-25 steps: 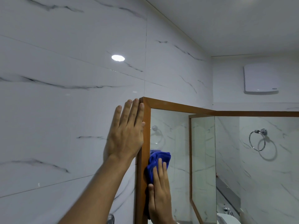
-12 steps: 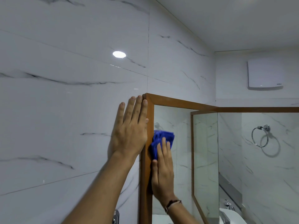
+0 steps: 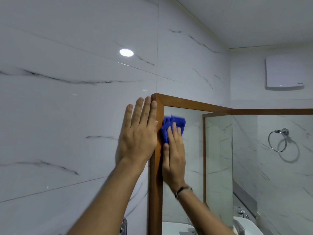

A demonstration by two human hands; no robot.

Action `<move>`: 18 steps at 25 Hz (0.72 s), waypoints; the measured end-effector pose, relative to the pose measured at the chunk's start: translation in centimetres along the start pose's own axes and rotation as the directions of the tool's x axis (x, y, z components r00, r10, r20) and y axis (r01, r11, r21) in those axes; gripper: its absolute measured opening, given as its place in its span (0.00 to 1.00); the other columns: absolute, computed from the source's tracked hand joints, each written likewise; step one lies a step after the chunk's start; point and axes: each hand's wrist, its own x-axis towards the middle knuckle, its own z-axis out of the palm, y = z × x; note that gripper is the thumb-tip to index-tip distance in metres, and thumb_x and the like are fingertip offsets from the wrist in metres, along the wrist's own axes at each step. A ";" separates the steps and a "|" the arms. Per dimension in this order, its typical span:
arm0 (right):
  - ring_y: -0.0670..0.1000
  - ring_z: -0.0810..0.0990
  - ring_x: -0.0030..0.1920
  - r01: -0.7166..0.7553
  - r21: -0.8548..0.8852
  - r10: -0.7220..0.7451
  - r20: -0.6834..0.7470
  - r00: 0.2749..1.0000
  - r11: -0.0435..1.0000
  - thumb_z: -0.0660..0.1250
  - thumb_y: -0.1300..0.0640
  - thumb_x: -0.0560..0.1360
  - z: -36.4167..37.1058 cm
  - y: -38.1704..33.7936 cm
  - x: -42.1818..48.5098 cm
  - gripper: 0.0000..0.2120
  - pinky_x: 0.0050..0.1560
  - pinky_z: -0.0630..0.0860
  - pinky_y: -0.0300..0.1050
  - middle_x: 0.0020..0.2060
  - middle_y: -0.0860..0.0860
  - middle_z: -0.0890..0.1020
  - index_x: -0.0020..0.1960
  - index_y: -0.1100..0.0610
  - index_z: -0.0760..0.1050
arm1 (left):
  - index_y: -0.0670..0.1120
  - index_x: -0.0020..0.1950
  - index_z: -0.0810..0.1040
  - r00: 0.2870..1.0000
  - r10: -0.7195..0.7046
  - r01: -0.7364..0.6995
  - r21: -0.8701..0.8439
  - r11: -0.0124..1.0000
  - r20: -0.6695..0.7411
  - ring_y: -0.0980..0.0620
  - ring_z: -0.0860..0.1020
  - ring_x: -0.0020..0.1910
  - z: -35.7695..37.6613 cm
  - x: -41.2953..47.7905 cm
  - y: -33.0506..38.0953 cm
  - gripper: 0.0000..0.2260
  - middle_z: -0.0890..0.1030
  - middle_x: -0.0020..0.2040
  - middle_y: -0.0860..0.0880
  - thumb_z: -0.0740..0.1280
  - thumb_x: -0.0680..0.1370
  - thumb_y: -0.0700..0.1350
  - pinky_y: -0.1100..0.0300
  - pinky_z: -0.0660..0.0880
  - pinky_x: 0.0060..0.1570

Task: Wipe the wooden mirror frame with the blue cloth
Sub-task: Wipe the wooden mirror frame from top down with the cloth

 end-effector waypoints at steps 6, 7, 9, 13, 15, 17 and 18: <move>0.55 0.54 0.91 0.100 -0.138 -0.089 0.086 0.992 0.985 0.48 0.44 0.92 -1.5 2.7 -12.2 0.29 0.90 0.51 0.45 0.91 0.45 0.54 0.92 0.45 0.49 | 0.41 0.91 0.39 0.999 -0.010 0.010 0.006 1.000 -0.033 0.40 0.42 0.91 0.4 -0.2 0.3 0.29 0.42 0.92 0.40 0.41 0.93 0.53 0.39 0.50 0.89; 0.54 0.54 0.91 0.104 -0.150 -0.094 0.072 0.993 0.983 0.49 0.44 0.92 -1.4 2.8 -11.6 0.28 0.90 0.51 0.43 0.91 0.44 0.54 0.91 0.46 0.51 | 0.41 0.91 0.40 0.999 -0.008 0.008 0.011 1.000 -0.043 0.40 0.43 0.91 0.6 -0.1 0.2 0.29 0.42 0.92 0.40 0.41 0.93 0.53 0.38 0.50 0.89; 0.51 0.54 0.91 0.102 -0.178 -0.098 0.031 0.995 0.979 0.56 0.48 0.91 -0.9 2.8 -10.3 0.27 0.90 0.53 0.43 0.91 0.42 0.54 0.88 0.52 0.59 | 0.42 0.91 0.40 0.999 -0.012 0.012 0.003 1.000 -0.046 0.40 0.43 0.91 0.7 0.1 0.1 0.29 0.43 0.92 0.40 0.41 0.93 0.53 0.38 0.49 0.89; 0.53 0.56 0.90 0.147 -0.161 -0.151 -0.010 0.989 0.976 0.63 0.58 0.84 -0.5 3.2 -9.9 0.31 0.89 0.59 0.49 0.90 0.42 0.56 0.86 0.55 0.62 | 0.42 0.92 0.43 0.997 -0.004 0.003 -0.013 1.000 -0.075 0.40 0.45 0.91 1.2 0.0 0.2 0.29 0.45 0.92 0.40 0.41 0.92 0.53 0.38 0.50 0.89; 0.51 0.55 0.91 0.140 -0.133 -0.139 0.018 0.990 0.981 0.61 0.57 0.85 -0.4 2.5 -8.5 0.35 0.88 0.59 0.53 0.91 0.41 0.55 0.90 0.45 0.55 | 0.41 0.92 0.44 0.996 -0.007 0.005 -0.023 1.000 -0.088 0.39 0.45 0.91 1.4 0.0 0.1 0.29 0.46 0.92 0.40 0.41 0.92 0.53 0.38 0.49 0.89; 0.47 0.51 0.91 0.128 -0.081 -0.126 0.026 0.992 0.988 0.58 0.55 0.87 -0.5 1.8 -5.6 0.36 0.88 0.57 0.54 0.91 0.37 0.51 0.91 0.41 0.49 | 0.41 0.92 0.44 0.995 0.000 -0.002 -0.023 1.000 -0.101 0.39 0.45 0.91 1.7 -0.1 0.1 0.30 0.47 0.92 0.39 0.40 0.92 0.53 0.38 0.48 0.89; 0.47 0.50 0.91 0.131 -0.060 -0.130 0.022 0.991 0.990 0.57 0.55 0.88 -0.5 1.5 -3.5 0.34 0.89 0.56 0.54 0.91 0.37 0.50 0.90 0.42 0.49 | 0.41 0.92 0.44 0.995 0.002 -0.004 -0.018 1.000 -0.102 0.39 0.45 0.91 1.8 -0.1 0.2 0.30 0.47 0.92 0.39 0.40 0.92 0.53 0.38 0.47 0.89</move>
